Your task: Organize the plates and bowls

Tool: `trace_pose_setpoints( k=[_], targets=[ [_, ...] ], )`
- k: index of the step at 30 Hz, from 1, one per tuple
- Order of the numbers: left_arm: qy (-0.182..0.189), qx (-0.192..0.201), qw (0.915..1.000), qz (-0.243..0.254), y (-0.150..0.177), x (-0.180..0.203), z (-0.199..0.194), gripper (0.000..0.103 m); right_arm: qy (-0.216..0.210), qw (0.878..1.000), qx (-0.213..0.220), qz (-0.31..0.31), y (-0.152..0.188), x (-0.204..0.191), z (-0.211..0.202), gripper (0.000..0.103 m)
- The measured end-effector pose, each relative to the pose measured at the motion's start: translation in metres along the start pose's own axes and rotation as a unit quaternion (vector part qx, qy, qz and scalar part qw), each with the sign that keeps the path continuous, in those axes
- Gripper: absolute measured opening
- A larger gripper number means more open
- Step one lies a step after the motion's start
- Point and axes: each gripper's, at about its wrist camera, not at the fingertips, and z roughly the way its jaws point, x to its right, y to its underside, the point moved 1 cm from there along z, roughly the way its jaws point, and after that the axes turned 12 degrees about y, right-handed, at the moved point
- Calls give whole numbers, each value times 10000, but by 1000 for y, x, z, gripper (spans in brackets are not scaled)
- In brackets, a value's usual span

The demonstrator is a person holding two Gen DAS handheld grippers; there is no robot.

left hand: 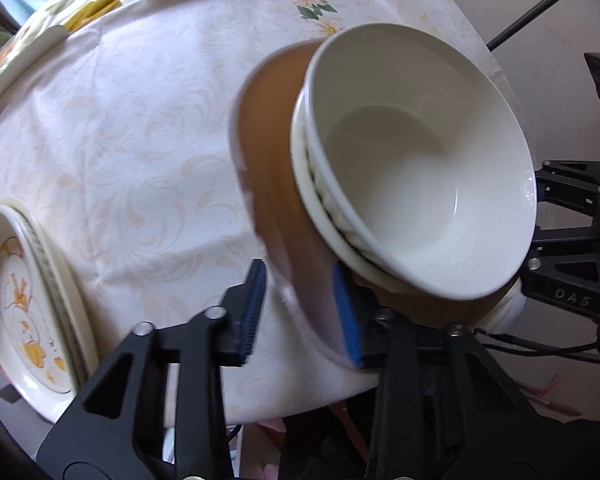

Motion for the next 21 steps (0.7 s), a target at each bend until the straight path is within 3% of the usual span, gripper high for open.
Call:
trace_pose_setpoints(
  k=[6,21],
  targets=[
    [266,92,9996,36,2,7,11,18,-59,9997,230,-75,1,-7,5,15],
    [51,554,9983,178,4,12,-20,18,65,9973,725,-127,4,-15,-22,15]
  ],
)
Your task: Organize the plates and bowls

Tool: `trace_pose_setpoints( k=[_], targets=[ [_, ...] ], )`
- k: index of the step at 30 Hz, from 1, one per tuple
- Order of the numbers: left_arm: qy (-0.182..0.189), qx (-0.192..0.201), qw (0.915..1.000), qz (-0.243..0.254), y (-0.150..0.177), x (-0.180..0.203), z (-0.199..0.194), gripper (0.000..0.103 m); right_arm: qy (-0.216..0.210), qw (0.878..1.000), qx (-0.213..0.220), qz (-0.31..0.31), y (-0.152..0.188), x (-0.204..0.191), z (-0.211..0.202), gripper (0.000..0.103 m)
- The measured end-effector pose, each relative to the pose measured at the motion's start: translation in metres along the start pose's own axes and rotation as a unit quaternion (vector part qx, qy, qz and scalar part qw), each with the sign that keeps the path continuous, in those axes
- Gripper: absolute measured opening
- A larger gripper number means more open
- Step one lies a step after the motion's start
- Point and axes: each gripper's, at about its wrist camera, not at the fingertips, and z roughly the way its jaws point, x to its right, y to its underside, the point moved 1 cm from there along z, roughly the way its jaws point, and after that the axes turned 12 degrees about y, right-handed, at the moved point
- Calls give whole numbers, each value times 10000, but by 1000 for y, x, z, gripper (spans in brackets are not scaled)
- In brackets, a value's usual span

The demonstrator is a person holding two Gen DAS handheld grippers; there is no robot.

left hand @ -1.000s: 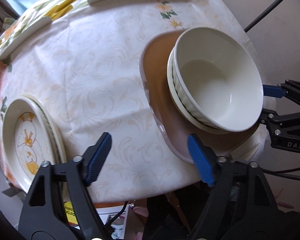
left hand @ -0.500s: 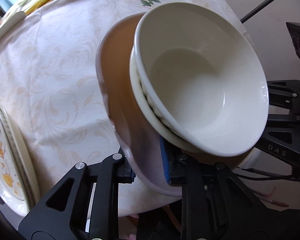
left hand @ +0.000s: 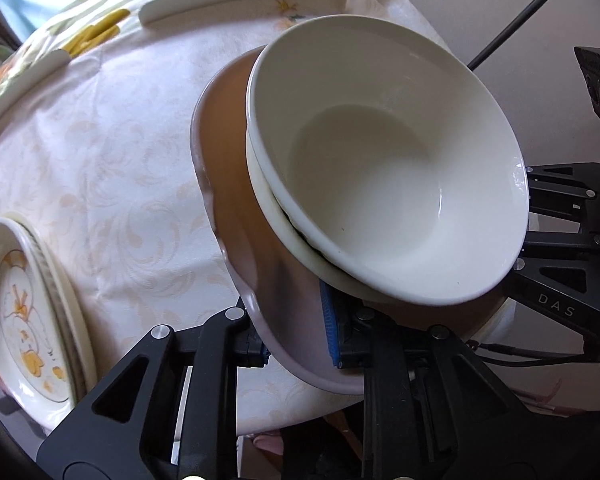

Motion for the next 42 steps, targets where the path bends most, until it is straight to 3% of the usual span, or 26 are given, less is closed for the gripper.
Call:
trace_pose_setpoints(
  k=[10,21,30,42],
  targets=[
    [-129,367,9992,-11,18,-36,-78,18,126,9990,371,-198,-29,-56,-47,15],
    [-172,271,9990,308,55,-145,-156,18,135,9986,504,53,-67,-173,-57,15],
    [-321,-114,9988,363,89,-224,-166,18,42,9993,279,232,-80,-248,-30,15],
    [-278,-265,9993,44,97,-253,-137,17,78,9996,51,267,-82,-263,3,15]
  ],
)
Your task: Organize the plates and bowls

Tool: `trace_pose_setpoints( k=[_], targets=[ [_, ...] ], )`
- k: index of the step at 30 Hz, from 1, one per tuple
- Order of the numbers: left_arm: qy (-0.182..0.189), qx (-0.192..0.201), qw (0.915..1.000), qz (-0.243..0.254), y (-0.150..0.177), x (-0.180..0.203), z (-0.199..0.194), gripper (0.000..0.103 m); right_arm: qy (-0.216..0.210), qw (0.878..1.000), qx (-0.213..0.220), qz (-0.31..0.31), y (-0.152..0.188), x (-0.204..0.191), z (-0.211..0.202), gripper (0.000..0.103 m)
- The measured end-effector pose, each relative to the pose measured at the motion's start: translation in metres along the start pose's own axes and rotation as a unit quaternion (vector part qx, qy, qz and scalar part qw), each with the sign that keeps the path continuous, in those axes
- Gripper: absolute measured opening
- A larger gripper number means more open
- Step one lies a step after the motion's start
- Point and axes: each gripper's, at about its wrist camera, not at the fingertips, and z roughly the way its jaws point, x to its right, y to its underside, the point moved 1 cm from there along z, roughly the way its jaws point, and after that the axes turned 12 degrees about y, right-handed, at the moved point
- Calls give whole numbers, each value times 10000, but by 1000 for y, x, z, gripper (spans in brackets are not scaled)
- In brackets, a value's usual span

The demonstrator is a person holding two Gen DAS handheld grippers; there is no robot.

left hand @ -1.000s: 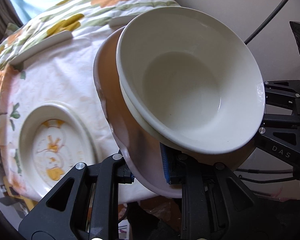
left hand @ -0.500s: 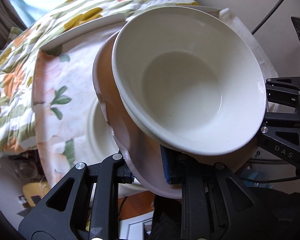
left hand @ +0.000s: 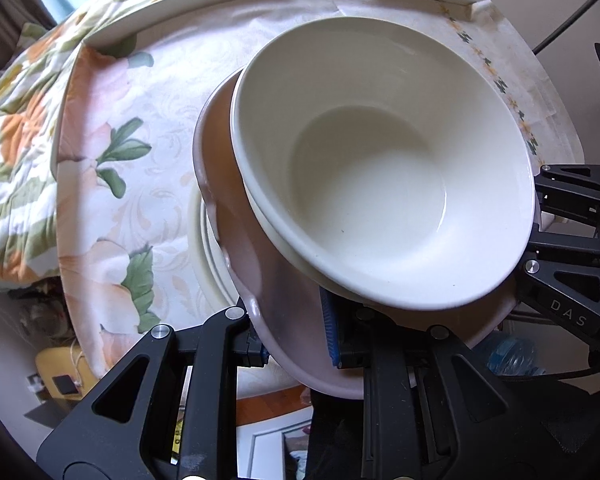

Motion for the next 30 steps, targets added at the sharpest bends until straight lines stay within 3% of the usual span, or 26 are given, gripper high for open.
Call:
trace_pose_setpoints(
  k=[16,30],
  targets=[
    [-387,122,9992,-22,4,3,5,18,-43,9999,-64,79,5,0,6,15],
    [-417,-68,9991,-99,0,7,-3,18,117,9998,-159,70,1,3,-7,15]
  ],
)
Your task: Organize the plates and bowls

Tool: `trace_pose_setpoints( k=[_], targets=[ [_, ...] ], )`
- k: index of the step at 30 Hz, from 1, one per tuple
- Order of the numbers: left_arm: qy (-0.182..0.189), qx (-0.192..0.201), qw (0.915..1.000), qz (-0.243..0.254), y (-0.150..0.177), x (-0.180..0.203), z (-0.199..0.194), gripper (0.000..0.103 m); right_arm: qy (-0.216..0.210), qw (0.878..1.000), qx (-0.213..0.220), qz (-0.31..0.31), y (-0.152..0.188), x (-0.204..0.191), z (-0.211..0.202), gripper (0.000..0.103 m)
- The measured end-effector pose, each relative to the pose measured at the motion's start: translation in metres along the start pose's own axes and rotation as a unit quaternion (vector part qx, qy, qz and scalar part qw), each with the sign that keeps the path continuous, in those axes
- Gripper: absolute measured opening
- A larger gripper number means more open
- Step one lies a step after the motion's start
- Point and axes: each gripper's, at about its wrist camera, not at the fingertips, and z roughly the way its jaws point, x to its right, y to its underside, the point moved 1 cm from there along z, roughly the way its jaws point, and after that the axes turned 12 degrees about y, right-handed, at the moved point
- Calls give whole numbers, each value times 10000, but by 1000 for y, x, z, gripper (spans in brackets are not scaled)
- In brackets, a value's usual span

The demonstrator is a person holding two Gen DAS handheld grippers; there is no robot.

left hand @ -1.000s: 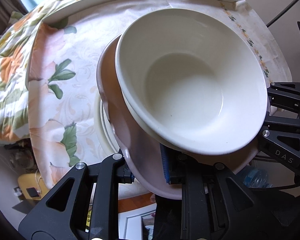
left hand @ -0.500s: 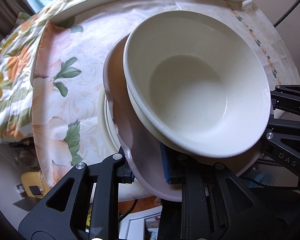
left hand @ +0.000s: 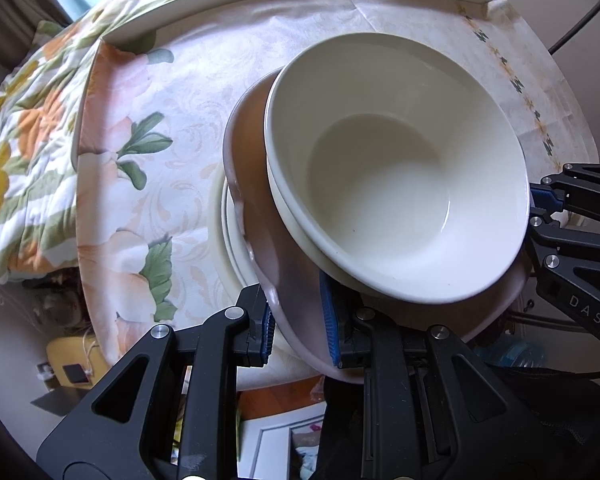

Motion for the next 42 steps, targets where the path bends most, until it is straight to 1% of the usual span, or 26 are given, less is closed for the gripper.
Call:
trace_pose_setpoints(
  k=[3,6,7,8,9,10,12,16,18,22,25,27,29,31,33,34,35,36,37,38,39,41,42],
  targets=[
    [-137,-25,9999,102,2,3,-7,18,-43,10000,3,19,0,3,-8,15],
    [-152,-33,9996,226,6,7,-15,22,-112,9999,-37,60,2,6,-14,15],
    [-164,-26,9995,262,7,9,-18,29,-116,9999,-43,74,2,7,-16,15],
    [-173,-13,9994,296,8,11,-20,49,-100,9999,-28,82,3,7,-18,15],
    [-184,18,9993,322,9,12,-23,62,-84,9999,-19,91,4,7,-19,15],
    [-203,96,9991,356,10,14,-27,79,-80,9999,-7,125,5,7,-21,15],
    [-179,246,9986,433,12,18,-35,79,-69,9998,21,184,7,7,-26,16],
    [-220,288,9980,516,15,23,-39,79,-136,9994,133,285,12,8,-34,22],
    [-172,362,9980,489,17,24,-43,79,-97,9991,206,350,14,7,-40,24],
    [-142,597,9976,327,26,26,-56,79,-101,9977,433,507,22,10,-56,26],
    [-138,909,9957,126,36,31,-78,79,-49,9960,680,570,29,15,-78,26],
    [-162,1228,9923,22,42,40,-99,79,-14,9938,937,593,34,20,-100,26],
    [-219,1615,9866,-83,48,51,-126,79,75,9903,1245,616,39,25,-125,26],
    [-271,2059,9780,-184,54,65,-155,79,165,9852,1589,629,46,32,-153,26],
    [-336,2519,9668,-260,61,81,-186,79,341,9781,1941,676,55,40,-183,26],
    [-400,2772,9596,-286,66,91,-203,81,437,9732,2133,737,61,44,-200,26],
    [-474,2987,9527,-307,70,100,-216,88,510,9689,2286,800,66,48,-212,31],
    [-548,3184,9458,-320,75,108,-229,94,593,9640,2443,862,71,52,-225,49],
    [-649,3406,9374,-336,80,117,-242,103,673,9591,2586,929,75,57,-236,63],
    [-740,3633,9281,-343,87,125,-254,103,746,9530,2753,1025,81,62,-248,87],
    [-781,3809,9208,-318,93,133,-264,103,800,9469,2910,1108,87,66,-258,97],
    [-835,3987,9128,-298,101,144,-275,103,985,9392,3062,1203,93,71,-271,98],
    [-874,4038,9101,-309,105,149,-279,103,1076,9356,3122,1245,97,73,-276,98]
  ],
)
